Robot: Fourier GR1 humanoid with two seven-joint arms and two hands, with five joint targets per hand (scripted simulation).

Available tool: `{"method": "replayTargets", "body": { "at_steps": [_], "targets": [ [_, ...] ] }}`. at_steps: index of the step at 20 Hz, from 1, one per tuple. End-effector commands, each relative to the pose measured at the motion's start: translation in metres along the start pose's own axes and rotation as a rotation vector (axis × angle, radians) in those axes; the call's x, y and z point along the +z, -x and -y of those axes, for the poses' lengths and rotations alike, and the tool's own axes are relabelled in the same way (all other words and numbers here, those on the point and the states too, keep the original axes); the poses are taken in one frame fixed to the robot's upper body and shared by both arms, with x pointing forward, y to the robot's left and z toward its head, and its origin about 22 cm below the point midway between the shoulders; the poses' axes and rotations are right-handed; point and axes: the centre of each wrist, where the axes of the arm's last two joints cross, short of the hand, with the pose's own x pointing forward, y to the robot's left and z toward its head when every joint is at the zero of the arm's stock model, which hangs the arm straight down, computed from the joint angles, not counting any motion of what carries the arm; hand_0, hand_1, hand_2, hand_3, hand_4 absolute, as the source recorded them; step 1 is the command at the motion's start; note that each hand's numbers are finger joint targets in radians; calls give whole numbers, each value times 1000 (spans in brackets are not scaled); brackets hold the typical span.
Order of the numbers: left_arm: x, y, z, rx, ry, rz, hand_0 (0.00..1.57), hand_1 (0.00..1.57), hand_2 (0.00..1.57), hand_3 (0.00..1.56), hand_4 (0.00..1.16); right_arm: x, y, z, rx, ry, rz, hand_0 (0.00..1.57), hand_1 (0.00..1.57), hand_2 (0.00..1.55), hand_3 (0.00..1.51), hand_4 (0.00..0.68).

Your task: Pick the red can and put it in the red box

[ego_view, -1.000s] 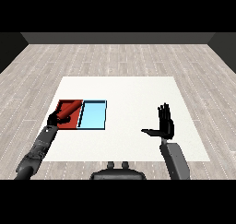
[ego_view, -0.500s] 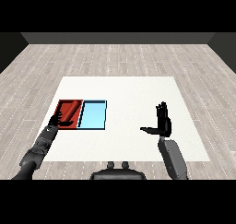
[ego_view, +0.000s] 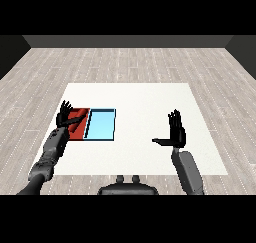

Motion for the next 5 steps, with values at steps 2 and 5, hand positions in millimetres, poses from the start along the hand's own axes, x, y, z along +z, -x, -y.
{"method": "replayTargets", "body": {
  "at_steps": [2,5],
  "targets": [
    [9,-3,62,381,106,294,0,0,0,0,0,4,-5,12,28,-2,4,0,0,0,0,0],
    [42,15,79,418,187,301,0,0,0,0,0,5,2,16,39,-38,-4,0,0,0,0,0]
  ]
}}
